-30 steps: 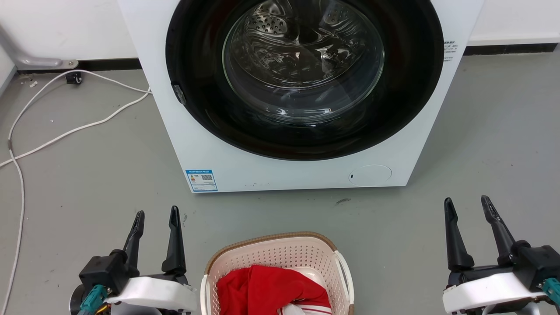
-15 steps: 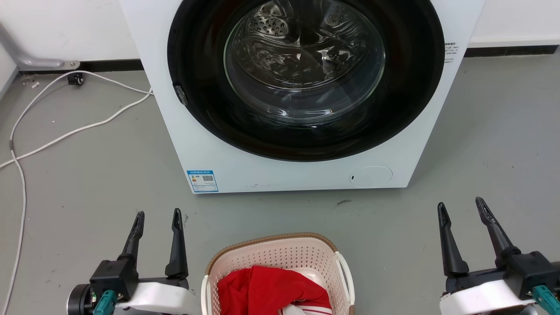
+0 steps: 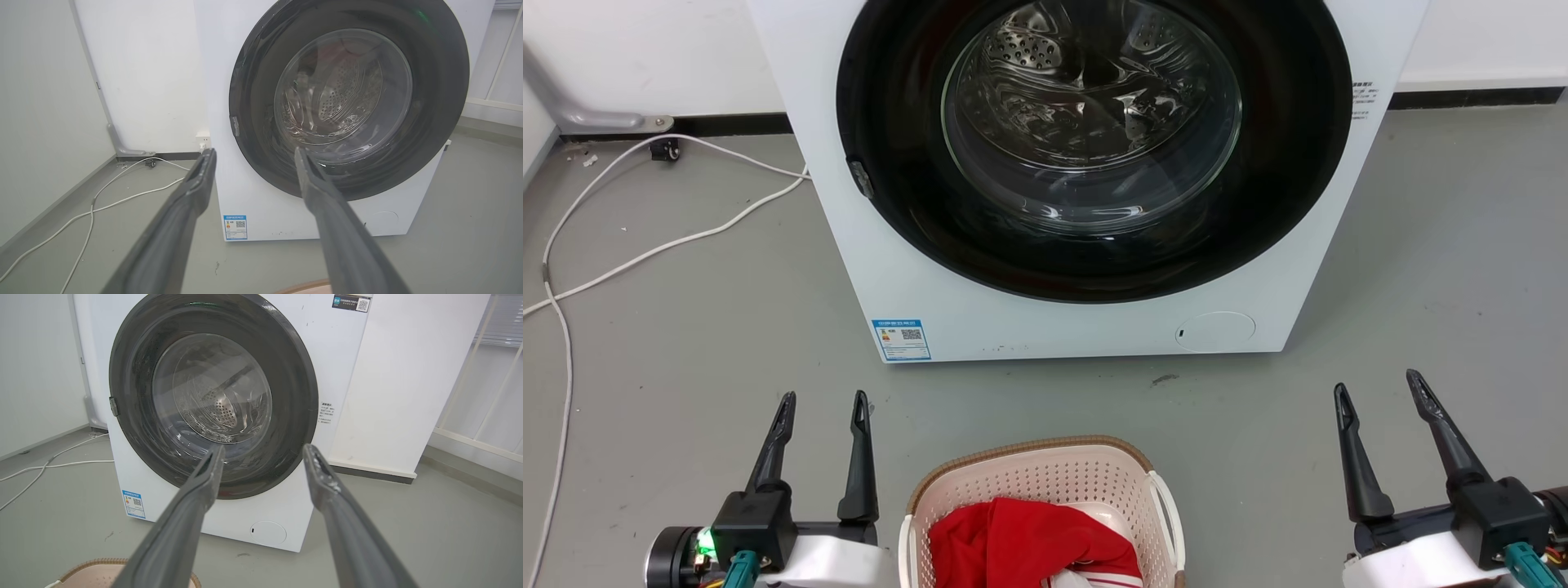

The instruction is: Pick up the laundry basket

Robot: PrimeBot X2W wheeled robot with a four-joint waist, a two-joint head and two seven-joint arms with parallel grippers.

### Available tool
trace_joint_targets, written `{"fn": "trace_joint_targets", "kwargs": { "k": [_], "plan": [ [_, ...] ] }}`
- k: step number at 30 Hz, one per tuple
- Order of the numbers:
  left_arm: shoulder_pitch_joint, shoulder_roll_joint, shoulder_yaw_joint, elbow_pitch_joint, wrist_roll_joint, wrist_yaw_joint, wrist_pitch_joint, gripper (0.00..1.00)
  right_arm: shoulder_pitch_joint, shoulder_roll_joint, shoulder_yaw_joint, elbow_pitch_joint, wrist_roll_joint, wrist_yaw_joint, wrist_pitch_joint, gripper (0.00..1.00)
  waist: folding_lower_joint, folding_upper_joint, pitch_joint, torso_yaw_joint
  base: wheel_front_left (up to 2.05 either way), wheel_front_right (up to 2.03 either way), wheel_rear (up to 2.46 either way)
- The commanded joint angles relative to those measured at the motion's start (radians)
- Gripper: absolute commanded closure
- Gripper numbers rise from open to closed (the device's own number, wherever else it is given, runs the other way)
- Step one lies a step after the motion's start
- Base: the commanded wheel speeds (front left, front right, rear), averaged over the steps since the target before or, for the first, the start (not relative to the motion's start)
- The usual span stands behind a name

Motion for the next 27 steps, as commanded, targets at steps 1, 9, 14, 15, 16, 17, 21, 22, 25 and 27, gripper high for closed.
{"fn": "trace_joint_targets", "kwargs": {
  "k": [1,9,14,15,16,17,21,22,25,27],
  "plan": [
    [0.011,0.003,0.001,-0.002,0.003,0.001,-0.006,0.0,0.015,-0.003,-0.001,-0.004,-0.002,0.0,-0.002,0.0,0.0,-0.0001,0.0,0.0,0.0,0.0,0.0],
    [0.008,0.003,0.002,0.003,0.0,0.0,-0.005,0.0,0.014,-0.004,-0.004,-0.001,0.007,0.0,-0.002,0.0,0.0,-0.0001,0.0,0.002,0.0,0.0,0.0],
    [0.01,0.003,0.001,0.004,0.001,0.003,-0.005,0.0,0.013,-0.004,-0.003,-0.001,0.007,0.0,-0.002,0.0,0.0,-0.0001,0.0,0.003,0.0,0.0,0.0],
    [0.01,0.003,0.001,0.005,0.002,0.005,-0.005,0.0,0.013,-0.004,-0.003,0.0,0.008,0.0,-0.002,0.0,0.0,-0.0001,0.0,0.003,0.0,0.0,0.0],
    [0.011,0.003,0.002,0.007,0.004,0.009,-0.005,0.0,0.012,-0.004,-0.003,0.0,0.009,0.0,-0.002,0.0,0.0,-0.0001,0.0,0.003,0.0,0.0,0.0],
    [0.011,0.003,0.003,0.008,0.005,0.012,-0.005,0.0,0.011,-0.004,-0.002,0.0,0.008,0.0,-0.002,0.0,0.0,-0.0001,0.0,0.002,0.0,0.0,0.0],
    [0.007,0.003,0.005,0.017,0.005,0.024,-0.005,0.0,0.004,-0.004,0.0,0.0,0.007,0.0,-0.002,0.0,0.0,-0.0001,0.004,0.001,0.0,0.0,0.0],
    [0.005,0.003,0.006,0.022,0.005,0.025,-0.005,0.0,0.002,-0.004,0.001,0.003,0.006,0.0,-0.002,0.0,0.0,-0.0001,0.006,0.001,0.0,0.0,0.0],
    [-0.006,0.003,0.01,0.05,-0.005,0.024,-0.005,0.0,-0.014,-0.003,0.019,0.014,-0.014,0.0,-0.002,0.0,0.0,-0.0001,0.016,0.0,0.0,0.0,0.0],
    [-0.019,0.003,0.014,0.079,-0.008,0.017,-0.005,0.0,-0.032,-0.003,0.021,0.024,-0.024,-0.001,-0.002,0.0,0.0,-0.0001,0.025,0.0,0.0,0.0,0.0]
  ]
}}
